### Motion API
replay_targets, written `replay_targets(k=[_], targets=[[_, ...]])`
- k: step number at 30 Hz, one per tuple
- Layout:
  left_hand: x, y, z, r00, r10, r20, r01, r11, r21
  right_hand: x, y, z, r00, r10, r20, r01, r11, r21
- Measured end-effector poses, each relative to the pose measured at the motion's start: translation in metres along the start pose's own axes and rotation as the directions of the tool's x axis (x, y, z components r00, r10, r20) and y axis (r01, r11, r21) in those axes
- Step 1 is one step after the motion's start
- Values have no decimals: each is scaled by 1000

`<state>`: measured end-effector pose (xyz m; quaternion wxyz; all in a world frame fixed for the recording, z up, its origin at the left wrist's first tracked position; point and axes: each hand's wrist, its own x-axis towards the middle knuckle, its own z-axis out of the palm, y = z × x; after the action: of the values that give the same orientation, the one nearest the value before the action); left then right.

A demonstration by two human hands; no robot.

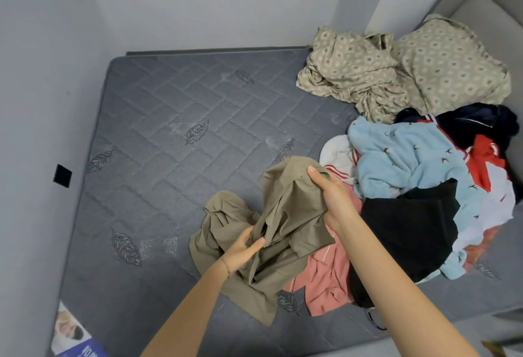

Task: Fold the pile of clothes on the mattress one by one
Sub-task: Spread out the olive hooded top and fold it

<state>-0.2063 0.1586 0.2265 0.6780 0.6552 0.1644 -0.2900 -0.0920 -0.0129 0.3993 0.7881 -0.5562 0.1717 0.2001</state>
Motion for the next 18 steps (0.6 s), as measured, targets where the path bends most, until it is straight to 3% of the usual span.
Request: replay_targets(k=[3,7,13,18], targets=[[6,-8,6,996,43,-79,-32,991,133,3,-1,-7,999,21,-24,-20,1000,12],[15,6,8,959,93,-268,-57,989,140,9,-1,-17,995,0,-98,2,1000,17],[-1,29,-17,867,202,-455,-128,974,187,28,2,-42,951,-160,-263,113,976,-186],[-23,54,-36,758,313,-573,-257,950,179,37,28,-46,980,6,-200,-54,970,-235]])
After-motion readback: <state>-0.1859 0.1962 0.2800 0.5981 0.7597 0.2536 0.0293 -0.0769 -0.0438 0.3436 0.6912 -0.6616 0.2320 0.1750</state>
